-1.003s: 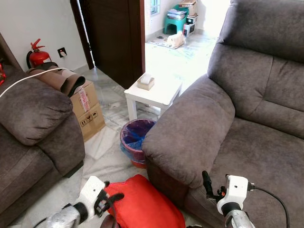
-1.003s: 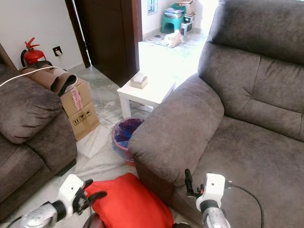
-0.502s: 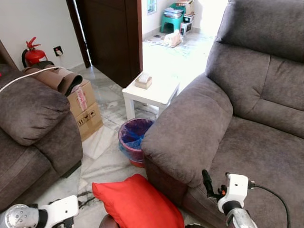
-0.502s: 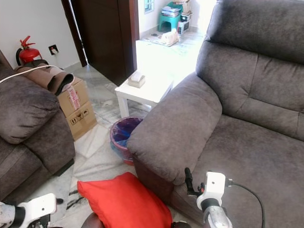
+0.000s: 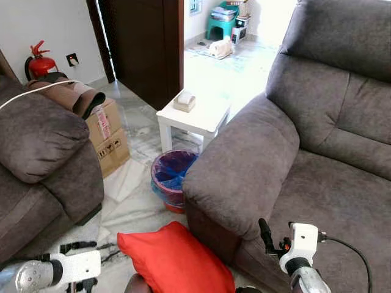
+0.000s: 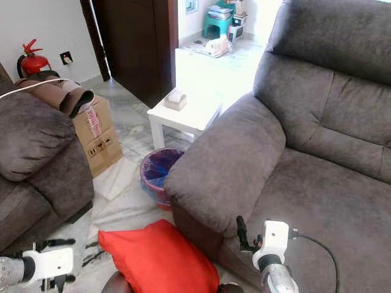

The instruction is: Move the pillow to the sofa from floor

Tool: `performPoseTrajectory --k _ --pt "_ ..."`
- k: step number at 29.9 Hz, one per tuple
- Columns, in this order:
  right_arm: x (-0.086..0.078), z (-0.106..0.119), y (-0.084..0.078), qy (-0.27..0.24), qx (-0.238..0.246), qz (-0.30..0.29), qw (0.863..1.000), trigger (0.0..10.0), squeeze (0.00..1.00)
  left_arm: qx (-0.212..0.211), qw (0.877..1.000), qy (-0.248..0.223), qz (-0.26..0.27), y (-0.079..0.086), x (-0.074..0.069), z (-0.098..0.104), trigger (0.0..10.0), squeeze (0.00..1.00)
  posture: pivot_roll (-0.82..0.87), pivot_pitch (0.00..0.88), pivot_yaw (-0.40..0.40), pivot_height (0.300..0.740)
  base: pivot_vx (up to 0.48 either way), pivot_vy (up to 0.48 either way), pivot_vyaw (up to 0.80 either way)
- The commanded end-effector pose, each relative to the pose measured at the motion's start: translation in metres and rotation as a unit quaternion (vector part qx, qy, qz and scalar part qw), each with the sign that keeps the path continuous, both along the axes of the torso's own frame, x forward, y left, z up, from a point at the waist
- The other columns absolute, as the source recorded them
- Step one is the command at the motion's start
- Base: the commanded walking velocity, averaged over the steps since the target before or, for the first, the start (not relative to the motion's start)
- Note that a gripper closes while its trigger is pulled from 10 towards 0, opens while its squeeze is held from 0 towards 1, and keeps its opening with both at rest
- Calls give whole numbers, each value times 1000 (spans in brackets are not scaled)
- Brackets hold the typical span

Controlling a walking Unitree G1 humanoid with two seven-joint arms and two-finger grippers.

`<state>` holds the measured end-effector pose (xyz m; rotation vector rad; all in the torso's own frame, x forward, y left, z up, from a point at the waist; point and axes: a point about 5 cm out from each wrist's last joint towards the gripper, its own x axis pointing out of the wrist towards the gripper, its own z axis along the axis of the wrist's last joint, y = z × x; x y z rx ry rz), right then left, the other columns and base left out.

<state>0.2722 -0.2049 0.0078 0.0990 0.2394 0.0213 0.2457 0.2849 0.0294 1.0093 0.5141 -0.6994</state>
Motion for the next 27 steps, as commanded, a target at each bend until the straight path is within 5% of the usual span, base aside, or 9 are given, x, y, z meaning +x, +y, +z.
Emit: performPoseTrajectory --k 1,5,6,9,11,12,15,20,27 --pt "0 -1 1 8 -1 4 1000 10000 0 -77 991 -15 112 6 5 -1 10000 0 41 113 -8 607 0 0 0" --pt "0 -2 1 8 -1 6 1000 10000 0 -296 900 -59 314 5 21 3 10000 0 42 113 -8 607 0 0 0" --pt "0 -2 1 8 -1 6 1000 10000 0 -296 900 -59 314 5 21 3 10000 0 42 113 -8 607 0 0 0" --pt "-1 -3 3 10 -3 11 1000 10000 0 -406 811 -76 415 -1 28 0 10000 0 41 114 -10 607 0 0 0" --pt "-1 -3 3 10 -3 12 1000 10000 0 -427 788 -78 436 -2 29 -1 10000 0 41 114 -10 607 0 0 0" --pt "-1 -3 3 10 -2 13 1000 10000 0 -483 724 -86 485 -3 31 -3 10000 0 38 115 -13 607 0 0 0" --pt "0 -2 3 9 -3 14 1000 10000 0 -539 652 -87 526 -7 34 -5 10000 0 34 115 -17 607 0 0 0" --pt "0 -1 0 9 -8 16 1000 10000 0 -603 590 -67 534 -21 43 -5 10000 0 25 117 -28 607 0 0 0" --pt "1 1 -4 8 -14 19 1000 10000 0 -614 580 -25 534 -33 47 -10 10000 0 9 121 -36 607 0 0 0"
